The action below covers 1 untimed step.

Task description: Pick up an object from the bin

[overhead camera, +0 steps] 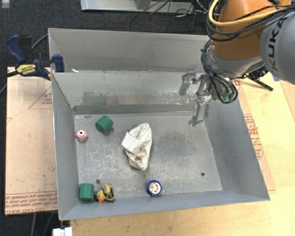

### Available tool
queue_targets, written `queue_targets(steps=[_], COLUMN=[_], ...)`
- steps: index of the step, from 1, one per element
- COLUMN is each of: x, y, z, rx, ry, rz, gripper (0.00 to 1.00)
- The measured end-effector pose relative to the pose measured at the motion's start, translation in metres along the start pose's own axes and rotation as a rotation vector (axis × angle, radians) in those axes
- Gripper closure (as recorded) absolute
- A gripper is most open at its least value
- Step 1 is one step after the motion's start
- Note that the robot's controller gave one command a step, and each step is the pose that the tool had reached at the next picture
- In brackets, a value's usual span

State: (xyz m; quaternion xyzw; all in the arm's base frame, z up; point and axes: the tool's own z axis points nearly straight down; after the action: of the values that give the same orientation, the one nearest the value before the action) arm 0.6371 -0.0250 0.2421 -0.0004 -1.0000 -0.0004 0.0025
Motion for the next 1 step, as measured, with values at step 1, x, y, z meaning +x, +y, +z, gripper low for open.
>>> queue_targets(steps=[1], x=[-0.0010], y=[0.0001], z=[-0.0053], rx=[0.000], ry=[-0.007], rz=[0.000], gripper=[0.00])
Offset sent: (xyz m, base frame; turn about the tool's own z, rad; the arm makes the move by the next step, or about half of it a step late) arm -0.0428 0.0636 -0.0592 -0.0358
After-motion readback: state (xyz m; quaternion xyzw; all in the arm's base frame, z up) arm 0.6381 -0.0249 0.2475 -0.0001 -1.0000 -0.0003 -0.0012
